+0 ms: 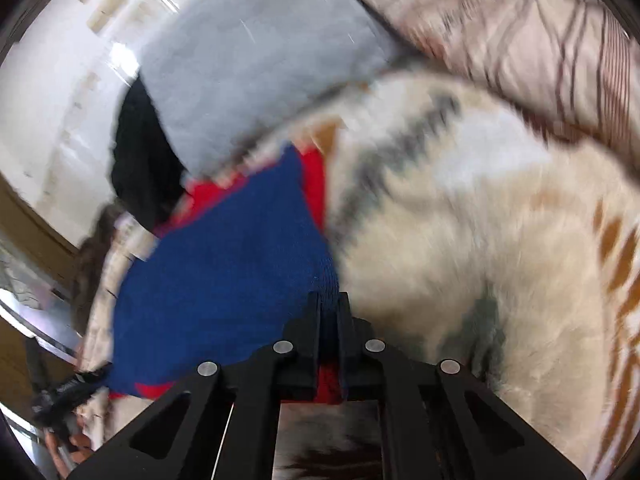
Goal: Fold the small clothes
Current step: 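Release the hem and smooth the folded sweater flat with both grippers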
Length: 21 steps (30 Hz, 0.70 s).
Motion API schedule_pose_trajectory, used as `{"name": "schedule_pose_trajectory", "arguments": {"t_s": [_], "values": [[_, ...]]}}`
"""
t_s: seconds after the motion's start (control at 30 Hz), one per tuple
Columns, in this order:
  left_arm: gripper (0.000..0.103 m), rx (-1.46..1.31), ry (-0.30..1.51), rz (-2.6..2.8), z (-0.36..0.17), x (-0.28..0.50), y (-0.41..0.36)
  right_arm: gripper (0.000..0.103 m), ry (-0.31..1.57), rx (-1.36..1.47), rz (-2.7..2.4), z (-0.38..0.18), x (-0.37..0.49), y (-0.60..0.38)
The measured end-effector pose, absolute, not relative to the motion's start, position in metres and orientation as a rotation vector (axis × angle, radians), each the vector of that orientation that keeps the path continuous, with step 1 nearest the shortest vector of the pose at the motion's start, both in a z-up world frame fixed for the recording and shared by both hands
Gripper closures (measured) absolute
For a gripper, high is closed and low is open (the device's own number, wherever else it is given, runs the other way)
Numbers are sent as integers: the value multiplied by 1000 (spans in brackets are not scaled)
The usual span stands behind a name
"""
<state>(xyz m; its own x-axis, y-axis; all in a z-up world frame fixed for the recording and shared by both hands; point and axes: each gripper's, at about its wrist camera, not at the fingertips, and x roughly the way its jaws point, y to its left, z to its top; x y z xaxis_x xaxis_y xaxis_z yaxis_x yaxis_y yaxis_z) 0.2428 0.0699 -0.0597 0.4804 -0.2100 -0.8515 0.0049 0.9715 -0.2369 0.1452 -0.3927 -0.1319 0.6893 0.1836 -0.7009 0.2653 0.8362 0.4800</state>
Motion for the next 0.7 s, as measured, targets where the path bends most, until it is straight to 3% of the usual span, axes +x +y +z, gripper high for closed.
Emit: {"name": "schedule_pose_trajectory", "arguments": {"t_s": [0.03,0.07,0.13,0.3,0.4,0.5,0.57,0.7], "values": [[50,-190,1069,-105,-62,243,70,97,818,605,-51,-131,144,-394],[38,-178,1084,-75,-65,242,72,96,816,611,-55,-127,142,-393],[38,-249,1109,-62,-68,238,83,90,808,613,-73,-113,138,-390],[40,-295,1043,-73,-45,217,77,89,704,565,-6,-88,131,-368],[39,-194,1019,-30,-42,219,57,89,717,523,24,-94,136,-352],[38,-185,1093,16,-63,233,58,93,852,472,-15,-125,151,-344],[33,-218,1106,17,-72,235,64,93,823,484,-16,-128,147,-344],[33,-220,1099,7,-66,229,66,88,798,512,-16,-112,136,-340]]}}
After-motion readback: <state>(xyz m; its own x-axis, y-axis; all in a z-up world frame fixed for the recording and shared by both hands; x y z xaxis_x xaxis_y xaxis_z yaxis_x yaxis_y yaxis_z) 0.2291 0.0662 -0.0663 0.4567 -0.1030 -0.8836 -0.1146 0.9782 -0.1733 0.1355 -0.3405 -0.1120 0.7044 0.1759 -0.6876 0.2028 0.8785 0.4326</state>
